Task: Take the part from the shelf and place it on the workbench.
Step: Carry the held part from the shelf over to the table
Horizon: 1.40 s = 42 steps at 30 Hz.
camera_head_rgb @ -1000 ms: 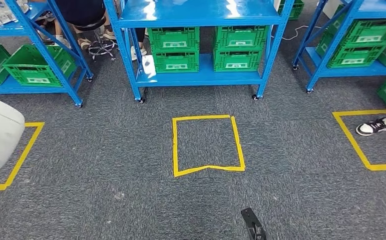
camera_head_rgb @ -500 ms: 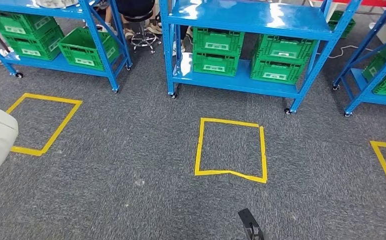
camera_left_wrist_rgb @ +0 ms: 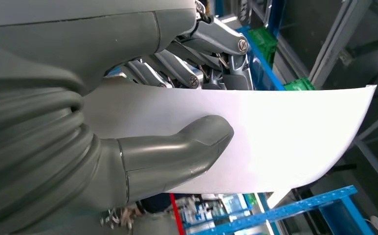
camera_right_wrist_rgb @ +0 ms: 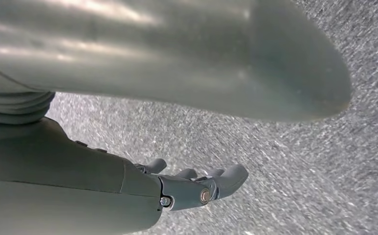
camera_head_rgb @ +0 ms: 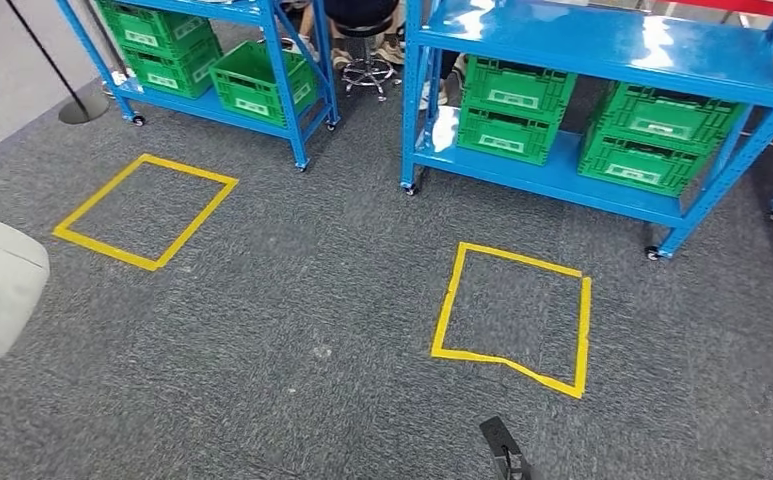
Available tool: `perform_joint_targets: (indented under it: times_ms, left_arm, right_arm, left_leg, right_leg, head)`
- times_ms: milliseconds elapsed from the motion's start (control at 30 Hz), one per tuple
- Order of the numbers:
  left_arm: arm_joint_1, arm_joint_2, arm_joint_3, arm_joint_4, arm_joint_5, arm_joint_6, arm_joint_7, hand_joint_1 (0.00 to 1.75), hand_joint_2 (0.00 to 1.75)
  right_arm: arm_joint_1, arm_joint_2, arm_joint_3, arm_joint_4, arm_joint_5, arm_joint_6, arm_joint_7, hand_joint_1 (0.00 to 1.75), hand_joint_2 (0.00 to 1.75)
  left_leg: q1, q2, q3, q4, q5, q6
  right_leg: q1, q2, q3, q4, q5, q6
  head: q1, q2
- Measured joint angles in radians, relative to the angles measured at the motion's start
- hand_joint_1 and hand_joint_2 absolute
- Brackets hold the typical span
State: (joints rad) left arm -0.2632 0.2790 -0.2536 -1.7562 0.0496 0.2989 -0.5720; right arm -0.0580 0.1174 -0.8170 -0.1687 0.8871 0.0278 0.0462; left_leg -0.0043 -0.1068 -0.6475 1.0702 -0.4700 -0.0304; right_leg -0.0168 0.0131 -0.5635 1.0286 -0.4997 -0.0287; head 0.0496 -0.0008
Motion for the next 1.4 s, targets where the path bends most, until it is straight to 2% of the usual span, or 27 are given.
perform_joint_targets:
  times_ms: [67,133,167,200,233,300,367,433,500,567,633,667,700,733,800,867,933,1000,1067,1133,1167,1200,1233,1300,1333,1367,1400]
  left_arm:
    - [0.003,-0.002,0.003,-0.002,0.000,-0.008,-0.003,1.75,1.75]
    - [0.005,-0.005,0.004,0.000,0.002,-0.017,-0.004,1.75,1.75]
    - [0.005,-0.006,0.004,0.002,0.004,-0.022,-0.003,1.75,1.75]
    - [0.004,-0.007,0.004,0.003,0.005,-0.026,-0.001,1.75,1.75]
    - [0.003,-0.008,0.004,0.003,0.007,-0.028,0.001,1.75,1.75]
    - [-0.001,-0.012,0.004,0.002,0.007,-0.033,0.006,1.75,1.75]
    - [-0.003,-0.015,0.004,0.000,0.006,-0.038,0.012,1.75,1.75]
    - [-0.004,-0.016,0.004,-0.002,0.004,-0.043,0.016,1.75,1.75]
    - [-0.009,-0.018,0.004,-0.002,0.003,-0.046,0.018,1.75,1.75]
    - [-0.019,-0.022,0.004,-0.001,0.002,-0.048,0.020,1.75,1.75]
    - [-0.027,-0.031,0.004,0.006,0.003,-0.052,0.024,1.75,1.75]
    - [-0.033,-0.037,0.004,0.011,0.004,-0.055,0.027,1.75,1.75]
    - [-0.041,-0.042,0.004,0.018,0.005,-0.058,0.031,1.75,1.75]
    - [-0.049,-0.046,0.004,0.024,0.006,-0.060,0.034,1.75,1.75]
    - [-0.062,-0.050,0.004,0.034,0.008,-0.061,0.032,1.75,1.75]
    - [-0.065,-0.049,0.004,0.042,0.013,-0.060,0.024,1.75,1.75]
    - [-0.064,-0.044,0.004,0.050,0.023,-0.058,0.014,1.75,1.75]
    - [-0.066,-0.034,0.006,0.057,0.032,-0.056,0.008,1.75,1.75]
    - [-0.069,-0.027,0.008,0.065,0.038,-0.053,0.004,1.75,1.75]
    - [-0.068,-0.023,0.008,0.074,0.042,-0.050,0.004,1.75,1.75]
    - [-0.067,-0.021,0.008,0.079,0.042,-0.049,0.004,1.75,1.75]
    - [-0.067,-0.019,0.008,0.083,0.043,-0.048,0.004,1.75,1.75]
    - [-0.067,-0.017,0.008,0.086,0.043,-0.048,0.003,1.75,1.75]
    - [-0.068,-0.014,0.008,0.089,0.044,-0.047,0.003,1.75,1.75]
    - [-0.068,-0.013,0.008,0.089,0.045,-0.047,0.003,1.75,1.75]
    - [-0.069,-0.012,0.008,0.089,0.045,-0.046,0.003,1.75,1.75]
    - [-0.070,-0.012,0.008,0.090,0.046,-0.046,0.003,1.75,1.75]
  right_arm:
    - [0.004,0.001,0.000,0.000,-0.006,-0.003,0.005,0.00,0.00]
    - [0.006,0.002,0.000,0.000,-0.013,-0.005,0.006,0.00,0.00]
    - [0.006,0.002,0.000,0.000,-0.016,-0.006,0.004,0.00,0.00]
    - [0.006,0.003,0.000,0.000,-0.018,-0.007,0.002,0.00,0.00]
    - [0.005,0.003,0.000,0.000,-0.018,-0.007,0.000,0.00,0.00]
    - [0.004,0.004,-0.001,0.000,-0.020,-0.007,-0.006,0.00,0.00]
    - [0.004,0.005,-0.001,0.000,-0.021,-0.007,-0.009,0.00,0.00]
    - [0.001,0.005,-0.001,0.000,-0.025,-0.007,-0.010,0.00,0.00]
    - [-0.001,0.007,-0.002,-0.001,-0.028,-0.007,-0.010,0.00,0.00]
    - [0.002,0.008,-0.006,-0.001,-0.031,-0.007,-0.011,0.00,0.00]
    - [0.005,0.008,-0.012,-0.001,-0.038,-0.007,-0.012,0.00,0.00]
    - [0.007,0.008,-0.016,-0.001,-0.042,-0.007,-0.013,0.00,0.00]
    - [0.006,0.008,-0.019,-0.001,-0.044,-0.007,-0.014,0.00,0.00]
    - [0.006,0.007,-0.022,-0.001,-0.045,-0.006,-0.015,0.00,0.00]
    - [0.005,0.006,-0.025,-0.001,-0.044,-0.001,-0.017,0.00,0.00]
    - [0.005,0.006,-0.026,-0.001,-0.042,0.003,-0.019,0.00,0.00]
    - [0.004,0.005,-0.026,-0.001,-0.039,0.005,-0.023,0.00,0.00]
    - [0.004,0.005,-0.027,-0.001,-0.036,0.005,-0.028,0.00,0.00]
    - [0.007,0.003,-0.027,-0.001,-0.033,0.005,-0.029,0.00,0.00]
    - [0.010,0.001,-0.027,-0.001,-0.032,0.007,-0.029,0.00,0.00]
    - [0.010,0.000,-0.028,-0.001,-0.030,0.008,-0.029,0.00,0.00]
    - [0.010,-0.001,-0.028,-0.001,-0.029,0.009,-0.029,0.00,0.00]
    - [0.009,-0.001,-0.028,-0.001,-0.028,0.010,-0.029,0.00,0.00]
    - [0.008,-0.002,-0.028,-0.001,-0.025,0.011,-0.028,0.00,0.00]
    - [0.007,-0.002,-0.028,-0.001,-0.024,0.011,-0.027,0.00,0.00]
    - [0.006,-0.003,-0.028,-0.001,-0.023,0.011,-0.025,0.00,0.00]
    - [0.005,-0.003,-0.028,-0.001,-0.021,0.010,-0.021,0.00,0.00]
  left_leg:
    - [0.001,0.069,-0.055,0.118,-0.064,-0.009]
    - [0.008,0.093,-0.104,0.224,-0.104,-0.017]
    - [0.011,0.098,-0.105,0.230,-0.098,-0.019]
    - [0.013,0.104,-0.084,0.196,-0.075,-0.021]
    - [0.015,0.119,-0.045,0.130,-0.043,-0.021]
    - [0.011,0.161,0.027,0.002,-0.002,-0.014]
    - [0.005,0.171,0.049,-0.041,0.004,0.000]
    - [0.005,0.144,0.047,-0.044,0.010,0.013]
    - [0.009,0.120,0.048,-0.051,0.017,0.027]
    - [0.011,0.098,0.047,-0.054,0.021,0.035]
    - [0.009,0.069,0.043,-0.053,0.022,0.038]
    - [0.009,0.053,0.042,-0.051,0.022,0.039]
    - [0.009,0.037,0.042,-0.049,0.022,0.038]
    - [0.009,0.022,0.041,-0.046,0.023,0.036]
    - [0.010,-0.005,0.039,-0.040,0.022,0.028]
    - [0.009,-0.026,0.035,-0.040,0.023,0.015]
    - [0.010,-0.041,0.029,-0.046,0.029,0.000]
    - [0.009,0.000,0.013,-0.023,0.014,-0.008]
    - [0.008,0.067,-0.033,0.077,-0.043,-0.013]
    - [0.011,0.091,-0.091,0.203,-0.100,-0.019]
    - [0.013,0.094,-0.102,0.233,-0.106,-0.021]
    - [0.014,0.098,-0.093,0.223,-0.093,-0.022]
    - [0.014,0.106,-0.065,0.176,-0.067,-0.022]
    - [0.012,0.154,0.015,0.037,-0.015,-0.018]
    - [0.010,0.174,0.042,-0.011,-0.001,-0.012]
    - [0.008,0.185,0.055,-0.035,0.003,-0.006]
    - [0.004,0.179,0.055,-0.039,0.002,0.001]
  right_leg:
    - [0.002,-0.028,0.000,-0.003,0.000,-0.007]
    - [0.003,-0.059,0.000,-0.002,-0.001,-0.009]
    - [0.003,-0.074,0.000,-0.002,-0.002,-0.008]
    - [0.003,-0.088,0.001,-0.002,-0.004,-0.006]
    - [0.003,-0.102,0.003,-0.001,-0.006,-0.004]
    - [0.007,-0.126,0.008,0.003,-0.013,0.006]
    - [0.011,-0.146,0.012,0.003,-0.017,0.018]
    - [0.008,-0.160,0.016,0.002,-0.020,0.031]
    - [0.003,-0.111,0.003,0.037,-0.045,0.042]
    - [0.000,-0.039,-0.051,0.149,-0.103,0.047]
    - [0.001,-0.018,-0.115,0.270,-0.144,0.048]
    - [0.001,-0.017,-0.128,0.287,-0.137,0.047]
    - [0.001,-0.014,-0.121,0.263,-0.111,0.045]
    - [0.000,-0.005,-0.096,0.204,-0.073,0.043]
    - [-0.002,0.034,-0.037,0.072,-0.019,0.038]
    - [0.001,0.052,-0.013,0.018,-0.009,0.030]
    - [0.004,0.027,-0.010,0.013,-0.004,0.017]
    - [0.003,0.003,-0.005,0.004,0.003,0.000]
    - [0.004,-0.023,-0.003,-0.001,0.005,-0.011]
    - [0.008,-0.053,-0.004,-0.001,0.004,-0.015]
    - [0.009,-0.068,-0.004,0.000,0.003,-0.015]
    - [0.010,-0.082,-0.004,0.000,0.002,-0.015]
    - [0.010,-0.097,-0.003,0.001,0.000,-0.013]
    - [0.013,-0.122,0.000,0.005,-0.006,-0.007]
    - [0.015,-0.132,0.003,0.007,-0.009,-0.001]
    - [0.017,-0.142,0.005,0.008,-0.012,0.005]
    - [0.017,-0.153,0.007,0.008,-0.014,0.011]
  head:
    - [-0.004,0.000]
    - [-0.005,0.000]
    - [-0.005,0.000]
    - [-0.005,0.000]
    - [-0.005,0.000]
    - [-0.004,0.000]
    - [-0.003,0.000]
    - [-0.003,0.000]
    - [-0.001,0.000]
    - [0.002,0.000]
    - [0.004,0.000]
    - [0.004,0.000]
    - [0.004,0.000]
    - [0.005,0.000]
    - [0.005,0.000]
    - [0.004,0.000]
    - [0.004,0.000]
    - [0.002,0.000]
    - [-0.003,0.000]
    - [-0.005,0.000]
    - [-0.005,0.000]
    - [-0.005,0.000]
    - [-0.005,0.000]
    - [-0.005,0.000]
    - [-0.004,0.000]
    - [-0.004,0.000]
    - [-0.003,0.000]
